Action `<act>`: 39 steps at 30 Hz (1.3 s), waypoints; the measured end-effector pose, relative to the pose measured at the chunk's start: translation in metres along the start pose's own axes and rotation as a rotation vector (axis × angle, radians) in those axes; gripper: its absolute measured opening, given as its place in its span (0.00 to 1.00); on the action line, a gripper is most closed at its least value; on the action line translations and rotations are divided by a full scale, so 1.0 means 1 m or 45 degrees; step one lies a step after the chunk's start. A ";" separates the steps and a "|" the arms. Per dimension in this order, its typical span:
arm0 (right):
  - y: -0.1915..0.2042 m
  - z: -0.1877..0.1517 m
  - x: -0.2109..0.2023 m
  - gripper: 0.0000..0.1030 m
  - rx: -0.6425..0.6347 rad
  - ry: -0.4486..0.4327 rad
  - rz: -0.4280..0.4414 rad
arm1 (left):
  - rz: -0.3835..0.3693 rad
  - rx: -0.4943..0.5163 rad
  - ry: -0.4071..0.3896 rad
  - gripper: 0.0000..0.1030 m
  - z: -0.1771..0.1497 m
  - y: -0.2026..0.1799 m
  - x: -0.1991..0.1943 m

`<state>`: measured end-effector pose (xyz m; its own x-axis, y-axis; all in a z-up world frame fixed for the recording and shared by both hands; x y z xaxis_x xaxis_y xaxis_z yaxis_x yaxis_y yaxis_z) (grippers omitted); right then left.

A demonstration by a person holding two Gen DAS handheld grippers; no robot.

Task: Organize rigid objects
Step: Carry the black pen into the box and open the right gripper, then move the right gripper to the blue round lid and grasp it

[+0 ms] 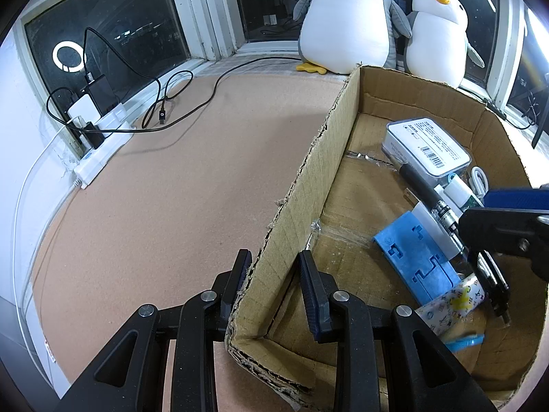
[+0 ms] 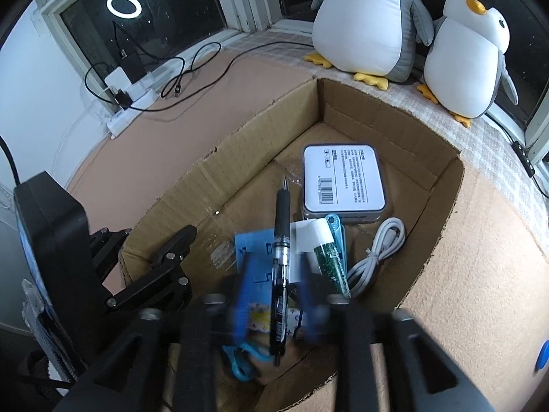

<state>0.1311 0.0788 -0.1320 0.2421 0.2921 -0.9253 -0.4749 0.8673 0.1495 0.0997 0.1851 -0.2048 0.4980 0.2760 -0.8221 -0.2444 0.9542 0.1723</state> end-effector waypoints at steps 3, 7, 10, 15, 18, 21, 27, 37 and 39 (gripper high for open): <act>0.001 0.002 -0.006 0.48 -0.014 -0.036 -0.009 | 0.001 -0.001 -0.001 0.29 0.001 0.000 0.000; 0.001 0.004 -0.010 0.49 -0.014 -0.049 -0.014 | 0.001 0.000 -0.001 0.29 0.001 0.001 0.001; 0.000 0.004 -0.012 0.49 -0.014 -0.059 -0.020 | 0.001 0.000 -0.001 0.29 0.000 0.001 0.000; -0.002 0.004 -0.019 0.50 -0.013 -0.077 -0.028 | 0.001 0.000 -0.001 0.29 0.000 0.001 0.000; -0.004 0.005 -0.025 0.52 -0.009 -0.099 -0.038 | 0.001 0.001 -0.001 0.29 0.000 0.001 0.000; -0.008 0.005 -0.035 0.52 -0.003 -0.128 -0.050 | 0.002 0.001 -0.001 0.29 0.001 0.000 0.000; -0.027 0.001 -0.057 0.53 0.011 -0.178 -0.107 | 0.005 0.004 0.000 0.29 0.001 0.000 0.000; -0.091 -0.016 -0.089 0.53 0.145 -0.225 -0.194 | 0.012 0.016 0.000 0.29 0.001 -0.001 0.000; -0.112 -0.023 -0.094 0.53 0.209 -0.227 -0.203 | 0.014 0.019 0.000 0.30 0.001 -0.001 0.000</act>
Point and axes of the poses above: each gripper's, at about its wrist camera, not at the fingertips, and x roughly the way its jaws point, y to its left, z to its top, the point moved 4 cm from there along x, roughly the way its jaws point, and after that the axes turned 6 degrees about x, right-handed, at the moved point
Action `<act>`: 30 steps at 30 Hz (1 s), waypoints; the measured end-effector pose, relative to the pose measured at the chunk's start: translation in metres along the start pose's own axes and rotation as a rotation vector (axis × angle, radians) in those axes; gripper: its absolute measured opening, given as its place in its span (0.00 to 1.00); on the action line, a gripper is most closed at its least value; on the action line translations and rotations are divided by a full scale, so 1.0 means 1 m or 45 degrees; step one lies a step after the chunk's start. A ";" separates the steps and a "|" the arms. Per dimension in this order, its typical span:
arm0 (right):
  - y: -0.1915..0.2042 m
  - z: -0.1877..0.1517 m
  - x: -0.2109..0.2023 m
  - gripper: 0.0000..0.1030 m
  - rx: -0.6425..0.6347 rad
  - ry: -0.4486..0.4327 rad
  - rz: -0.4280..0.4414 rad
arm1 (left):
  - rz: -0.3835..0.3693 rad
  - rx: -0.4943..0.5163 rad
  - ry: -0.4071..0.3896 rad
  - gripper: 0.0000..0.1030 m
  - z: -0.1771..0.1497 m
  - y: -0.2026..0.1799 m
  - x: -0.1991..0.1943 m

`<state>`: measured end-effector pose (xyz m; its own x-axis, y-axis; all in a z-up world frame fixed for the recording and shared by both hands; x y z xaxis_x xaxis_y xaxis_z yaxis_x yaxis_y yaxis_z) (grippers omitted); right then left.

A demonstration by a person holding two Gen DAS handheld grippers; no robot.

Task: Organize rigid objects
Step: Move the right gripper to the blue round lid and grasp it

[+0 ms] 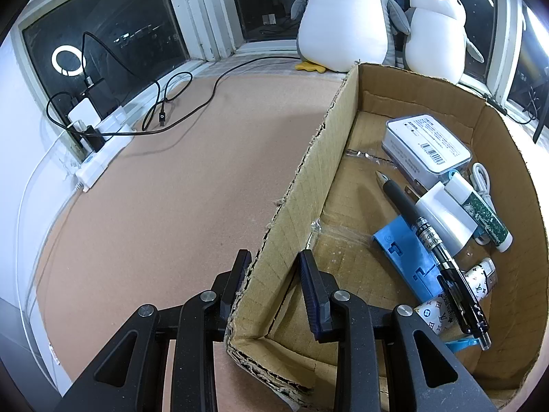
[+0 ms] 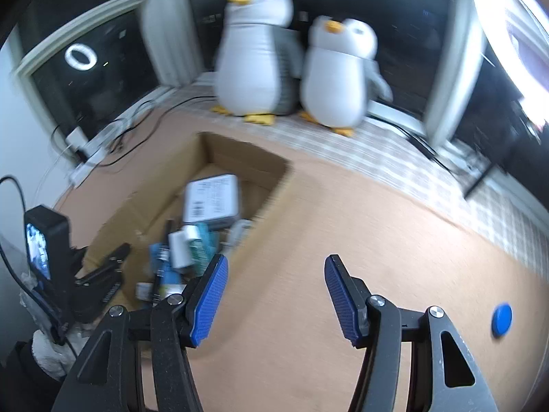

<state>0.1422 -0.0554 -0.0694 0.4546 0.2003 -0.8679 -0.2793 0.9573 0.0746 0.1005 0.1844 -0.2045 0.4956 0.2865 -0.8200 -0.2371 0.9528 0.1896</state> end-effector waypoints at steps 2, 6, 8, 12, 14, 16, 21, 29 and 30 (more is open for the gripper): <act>-0.029 -0.003 -0.003 0.53 0.088 0.000 -0.006 | 0.001 0.003 0.000 0.30 0.000 -0.001 0.000; -0.086 -0.012 -0.006 0.53 0.237 0.001 -0.071 | 0.004 0.007 -0.001 0.30 -0.001 -0.001 0.000; -0.118 -0.017 -0.010 0.53 0.301 0.005 -0.120 | 0.006 0.009 -0.001 0.30 0.000 -0.001 0.000; -0.174 -0.025 -0.019 0.53 0.401 0.025 -0.193 | 0.010 0.012 -0.001 0.30 -0.001 -0.002 -0.001; -0.201 -0.029 -0.021 0.53 0.448 0.046 -0.235 | 0.012 0.012 -0.001 0.30 -0.001 -0.002 -0.001; -0.227 -0.034 -0.021 0.53 0.515 0.074 -0.248 | 0.012 0.013 -0.001 0.30 -0.001 -0.002 -0.001; -0.275 -0.047 -0.010 0.53 0.666 0.155 -0.229 | 0.011 0.013 -0.001 0.30 -0.001 -0.002 -0.001; -0.311 -0.056 0.005 0.53 0.767 0.210 -0.291 | 0.011 0.012 -0.001 0.30 -0.001 -0.002 -0.001; -0.315 -0.056 0.006 0.53 0.778 0.210 -0.288 | 0.012 0.012 -0.001 0.30 -0.001 -0.002 -0.001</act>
Point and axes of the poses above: each gripper's, at about its wrist camera, not at the fingertips, and x roughly the way its jaws point, y to its left, z to its top, the point moved 4 cm from there along x, roughly the way its jaws point, and after that the axes turned 6 degrees about x, right-handed, at the moved point
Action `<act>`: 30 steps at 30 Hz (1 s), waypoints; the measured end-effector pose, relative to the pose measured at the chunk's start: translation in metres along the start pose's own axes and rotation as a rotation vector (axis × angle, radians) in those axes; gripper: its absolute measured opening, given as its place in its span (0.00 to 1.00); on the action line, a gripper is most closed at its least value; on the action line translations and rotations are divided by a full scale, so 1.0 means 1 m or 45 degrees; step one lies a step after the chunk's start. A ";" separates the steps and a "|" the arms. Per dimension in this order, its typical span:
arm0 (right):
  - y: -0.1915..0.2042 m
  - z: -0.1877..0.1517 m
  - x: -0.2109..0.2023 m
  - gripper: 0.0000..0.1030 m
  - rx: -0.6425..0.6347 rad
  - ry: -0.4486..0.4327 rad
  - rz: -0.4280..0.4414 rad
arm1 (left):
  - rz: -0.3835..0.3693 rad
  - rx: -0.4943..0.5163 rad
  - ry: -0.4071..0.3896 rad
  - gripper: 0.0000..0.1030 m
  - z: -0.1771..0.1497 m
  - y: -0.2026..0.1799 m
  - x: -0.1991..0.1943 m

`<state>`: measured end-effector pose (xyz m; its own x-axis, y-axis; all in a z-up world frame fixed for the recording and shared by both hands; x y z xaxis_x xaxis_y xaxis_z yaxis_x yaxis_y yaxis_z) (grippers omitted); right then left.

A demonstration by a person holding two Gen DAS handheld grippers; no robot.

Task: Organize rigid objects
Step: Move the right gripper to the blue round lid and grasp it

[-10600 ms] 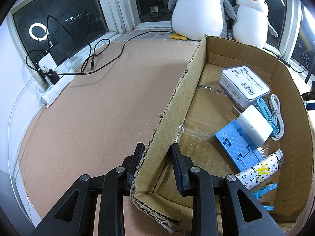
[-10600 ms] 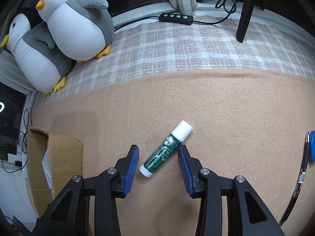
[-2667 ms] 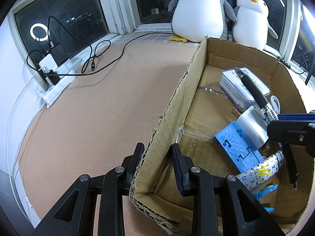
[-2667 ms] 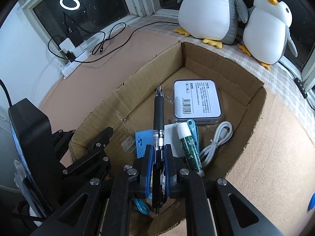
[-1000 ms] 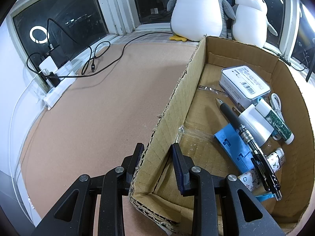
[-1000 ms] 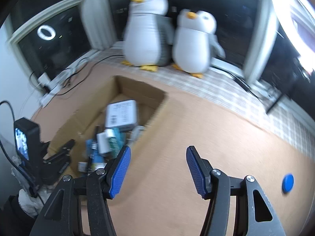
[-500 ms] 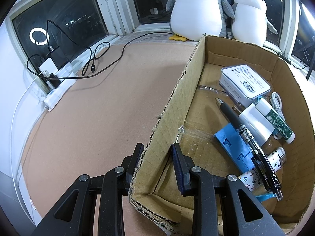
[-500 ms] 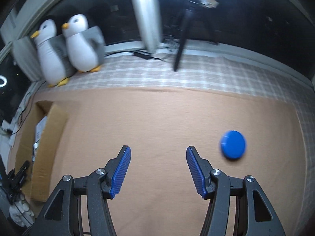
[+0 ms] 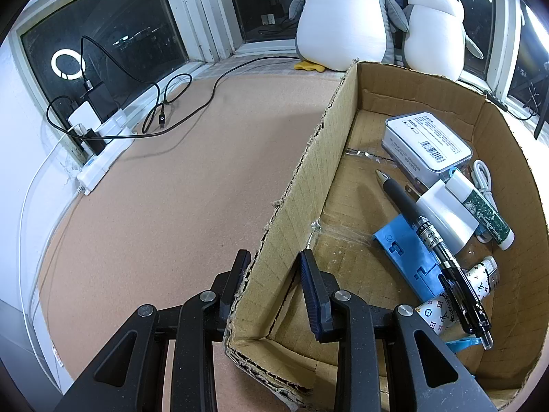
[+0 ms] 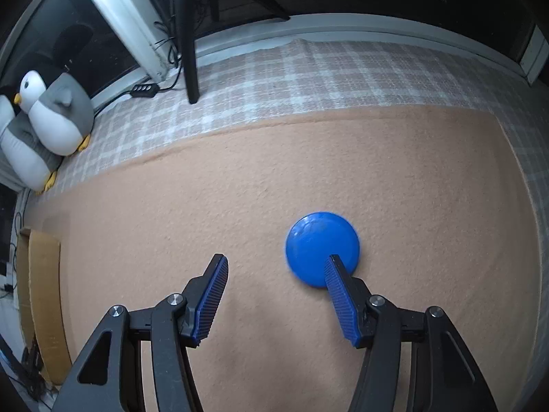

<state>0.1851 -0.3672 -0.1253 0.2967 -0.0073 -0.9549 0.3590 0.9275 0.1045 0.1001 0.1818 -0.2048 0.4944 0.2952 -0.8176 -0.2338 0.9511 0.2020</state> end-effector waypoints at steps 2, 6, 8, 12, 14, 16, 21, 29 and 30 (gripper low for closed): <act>-0.005 0.004 0.002 0.53 0.018 0.001 -0.001 | 0.000 0.000 0.000 0.30 0.000 0.000 0.000; -0.010 0.012 0.004 0.53 0.024 -0.013 -0.038 | 0.000 0.000 0.000 0.30 0.000 0.000 0.000; -0.012 0.014 0.005 0.53 0.021 -0.013 -0.056 | 0.001 0.000 -0.001 0.30 0.000 0.000 0.000; -0.013 0.017 0.009 0.53 0.005 -0.014 -0.101 | 0.000 0.001 0.000 0.30 0.000 0.000 0.000; -0.014 0.018 0.011 0.53 0.005 -0.008 -0.111 | 0.000 0.000 0.000 0.30 0.000 0.000 0.000; -0.014 0.018 0.013 0.53 0.002 -0.004 -0.118 | 0.000 0.001 0.000 0.30 0.000 0.000 0.000; -0.011 0.017 0.016 0.53 -0.024 0.008 -0.141 | 0.000 0.001 0.000 0.30 0.000 0.000 0.000; -0.011 0.015 0.021 0.51 -0.025 0.031 -0.147 | 0.001 0.001 -0.001 0.30 0.000 0.000 0.000; -0.012 0.015 0.021 0.49 -0.025 0.032 -0.148 | 0.001 0.001 0.000 0.30 0.000 0.000 0.000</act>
Point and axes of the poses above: each gripper's, at about its wrist camera, not at the fingertips, and x roughly the way its jaws point, y to its left, z to its top, the point moved 4 cm from there along x, roughly the way its jaws point, and after that the axes turned 6 degrees about x, right-handed, at the moved point
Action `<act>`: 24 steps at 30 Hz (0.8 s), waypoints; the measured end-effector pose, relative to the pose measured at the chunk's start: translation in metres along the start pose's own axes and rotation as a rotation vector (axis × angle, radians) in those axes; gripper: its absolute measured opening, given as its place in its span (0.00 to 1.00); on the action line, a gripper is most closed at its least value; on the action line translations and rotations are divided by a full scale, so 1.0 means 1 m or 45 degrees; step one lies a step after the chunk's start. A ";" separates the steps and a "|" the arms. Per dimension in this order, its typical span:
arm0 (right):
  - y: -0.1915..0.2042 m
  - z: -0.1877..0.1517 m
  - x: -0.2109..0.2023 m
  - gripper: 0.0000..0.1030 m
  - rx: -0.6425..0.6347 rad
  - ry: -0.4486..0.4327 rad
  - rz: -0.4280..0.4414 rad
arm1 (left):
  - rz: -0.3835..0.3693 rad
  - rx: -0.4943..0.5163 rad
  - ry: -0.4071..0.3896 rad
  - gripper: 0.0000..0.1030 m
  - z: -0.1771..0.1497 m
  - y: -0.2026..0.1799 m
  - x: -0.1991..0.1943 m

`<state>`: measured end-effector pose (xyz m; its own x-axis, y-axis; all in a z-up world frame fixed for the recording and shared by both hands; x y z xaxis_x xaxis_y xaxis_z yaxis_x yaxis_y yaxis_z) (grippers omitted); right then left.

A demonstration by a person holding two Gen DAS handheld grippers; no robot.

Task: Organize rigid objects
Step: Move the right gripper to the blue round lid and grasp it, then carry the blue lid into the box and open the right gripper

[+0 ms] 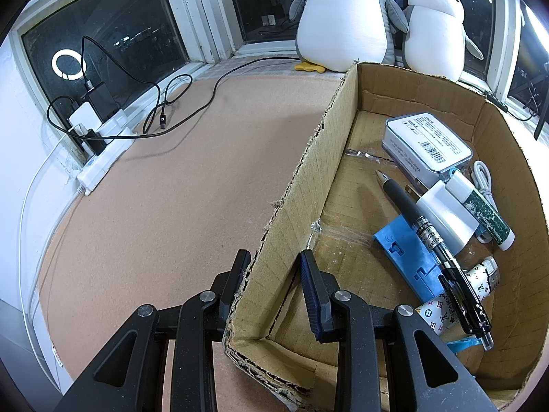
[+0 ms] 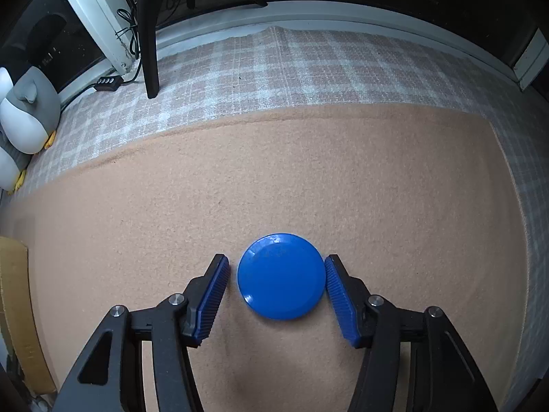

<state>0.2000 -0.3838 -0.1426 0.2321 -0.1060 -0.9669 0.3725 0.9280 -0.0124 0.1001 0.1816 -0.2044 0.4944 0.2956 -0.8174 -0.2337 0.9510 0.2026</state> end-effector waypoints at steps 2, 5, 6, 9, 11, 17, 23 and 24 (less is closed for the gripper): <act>-0.001 0.000 0.000 0.45 -0.005 0.001 -0.016 | 0.000 0.000 0.000 0.30 0.000 0.000 0.000; -0.001 0.000 0.000 0.45 -0.005 0.005 -0.013 | 0.000 0.000 0.000 0.30 0.000 0.000 0.000; -0.001 -0.001 0.000 0.45 -0.005 0.006 -0.012 | 0.000 0.000 0.000 0.30 0.000 0.000 0.000; -0.001 -0.002 0.000 0.45 -0.012 0.002 -0.015 | 0.000 0.001 0.000 0.30 0.000 0.000 0.000; 0.000 -0.004 -0.002 0.45 -0.019 0.001 -0.010 | 0.000 0.001 0.000 0.30 0.000 0.000 0.000; 0.014 -0.008 -0.011 0.45 -0.069 -0.026 0.022 | 0.000 0.000 0.000 0.30 0.000 0.000 0.000; 0.057 -0.021 -0.037 0.45 -0.203 -0.098 0.066 | 0.000 0.000 -0.001 0.30 0.000 0.000 0.000; 0.064 -0.023 -0.041 0.45 -0.229 -0.109 0.077 | 0.000 0.000 -0.001 0.30 0.000 0.000 0.000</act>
<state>0.1933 -0.3116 -0.1099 0.3275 -0.0708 -0.9422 0.1911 0.9815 -0.0074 0.1000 0.1814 -0.2045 0.4948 0.2958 -0.8171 -0.2339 0.9509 0.2026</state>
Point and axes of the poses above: each gripper's, at about its wrist camera, not at the fingertips, and x roughly the way its jaws point, y to its left, z to its top, the point moved 4 cm from there along x, roughly the way its jaws point, and after that the axes turned 6 degrees about x, right-handed, at the moved point
